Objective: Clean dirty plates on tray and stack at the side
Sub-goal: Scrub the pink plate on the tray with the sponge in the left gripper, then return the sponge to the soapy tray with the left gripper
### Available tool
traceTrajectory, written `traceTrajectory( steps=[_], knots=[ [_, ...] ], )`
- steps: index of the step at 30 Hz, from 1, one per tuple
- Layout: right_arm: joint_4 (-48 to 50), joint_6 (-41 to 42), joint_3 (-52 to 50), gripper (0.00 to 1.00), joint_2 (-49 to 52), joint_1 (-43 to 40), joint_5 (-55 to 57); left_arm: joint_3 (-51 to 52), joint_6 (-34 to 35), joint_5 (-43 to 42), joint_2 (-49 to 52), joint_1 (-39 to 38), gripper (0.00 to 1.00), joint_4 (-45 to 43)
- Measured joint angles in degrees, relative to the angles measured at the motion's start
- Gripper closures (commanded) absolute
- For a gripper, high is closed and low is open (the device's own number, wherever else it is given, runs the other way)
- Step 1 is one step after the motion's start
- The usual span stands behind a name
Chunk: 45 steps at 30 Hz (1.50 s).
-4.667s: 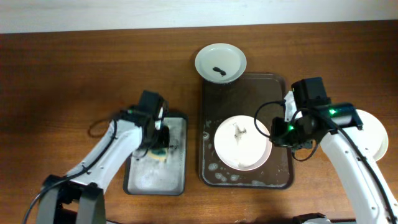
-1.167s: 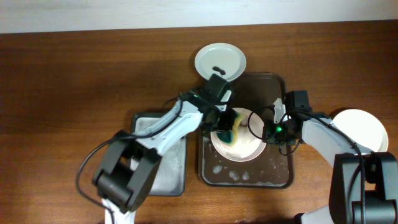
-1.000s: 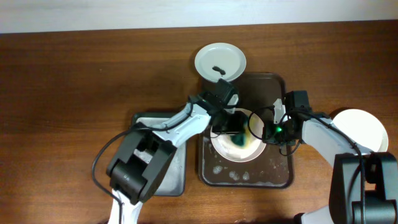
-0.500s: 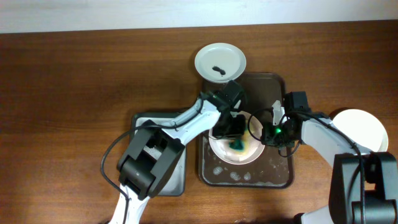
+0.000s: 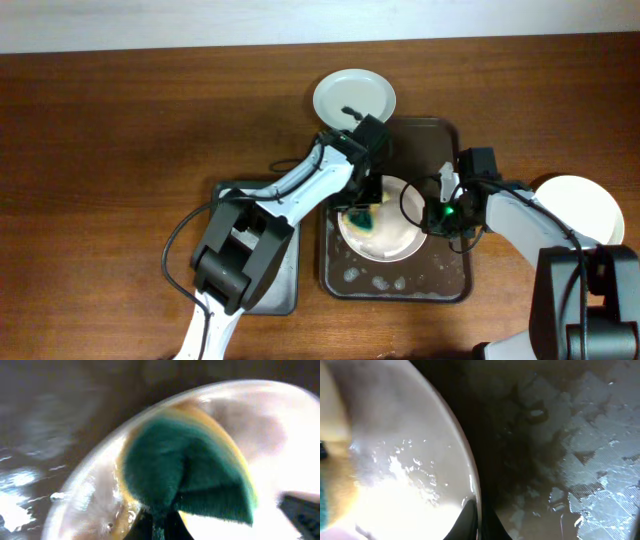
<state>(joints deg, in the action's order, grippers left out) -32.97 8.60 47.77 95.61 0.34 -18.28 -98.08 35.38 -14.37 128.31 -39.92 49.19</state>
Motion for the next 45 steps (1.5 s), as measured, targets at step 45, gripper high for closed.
traceTrajectory(
  steps=[45],
  knots=[
    [-17.0, 4.3, 3.2, 0.96, -12.1, 2.6, 9.3, -0.2, -7.9, 20.3, -27.9, 10.3, 1.0, 27.6]
  ],
)
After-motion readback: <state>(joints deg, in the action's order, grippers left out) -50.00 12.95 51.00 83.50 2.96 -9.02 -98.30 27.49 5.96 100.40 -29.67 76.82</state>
